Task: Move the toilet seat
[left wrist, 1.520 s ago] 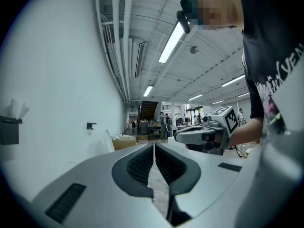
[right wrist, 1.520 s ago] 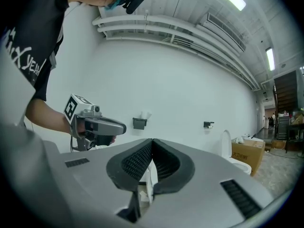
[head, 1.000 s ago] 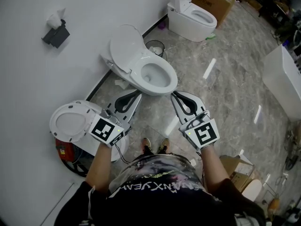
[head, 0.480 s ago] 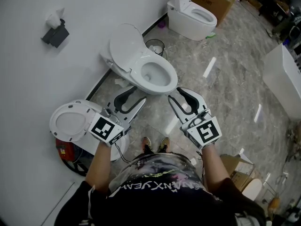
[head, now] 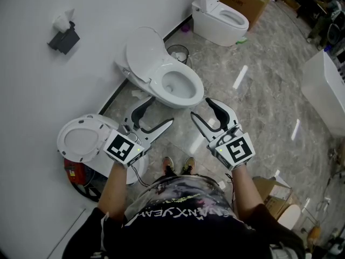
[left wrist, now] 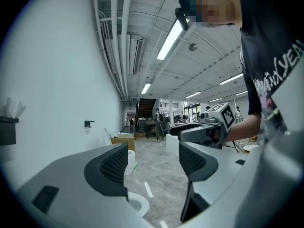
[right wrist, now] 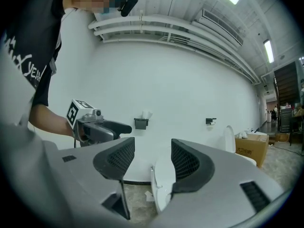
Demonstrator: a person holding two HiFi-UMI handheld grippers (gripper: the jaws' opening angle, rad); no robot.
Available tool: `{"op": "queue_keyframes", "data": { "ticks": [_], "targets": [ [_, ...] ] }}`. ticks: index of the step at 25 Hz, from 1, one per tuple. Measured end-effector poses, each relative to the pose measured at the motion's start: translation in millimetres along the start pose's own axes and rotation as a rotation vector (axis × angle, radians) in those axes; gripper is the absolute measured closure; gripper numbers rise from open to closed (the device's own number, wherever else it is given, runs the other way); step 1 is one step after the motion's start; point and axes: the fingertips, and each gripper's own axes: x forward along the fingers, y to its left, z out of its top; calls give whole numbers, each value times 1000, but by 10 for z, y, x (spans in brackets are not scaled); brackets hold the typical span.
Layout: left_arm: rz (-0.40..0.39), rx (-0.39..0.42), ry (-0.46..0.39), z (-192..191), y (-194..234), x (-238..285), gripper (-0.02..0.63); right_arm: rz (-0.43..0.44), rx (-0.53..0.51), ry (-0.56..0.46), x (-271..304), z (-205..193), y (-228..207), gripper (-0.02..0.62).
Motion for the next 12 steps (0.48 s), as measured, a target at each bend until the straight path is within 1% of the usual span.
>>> {"op": "queue_keyframes", "data": {
  "ticks": [8,10,12],
  "targets": [
    [-4,-3,10,-29,41,-32,207,11,0,22,65,-35,31,242],
    [-10,-1,11,-37,44,-40,189,18,-6,28,86,-55,48,225],
    [-22,5,15,-46,17,-35,168,25,-15,40,87,-86,60,222]
  ]
}}
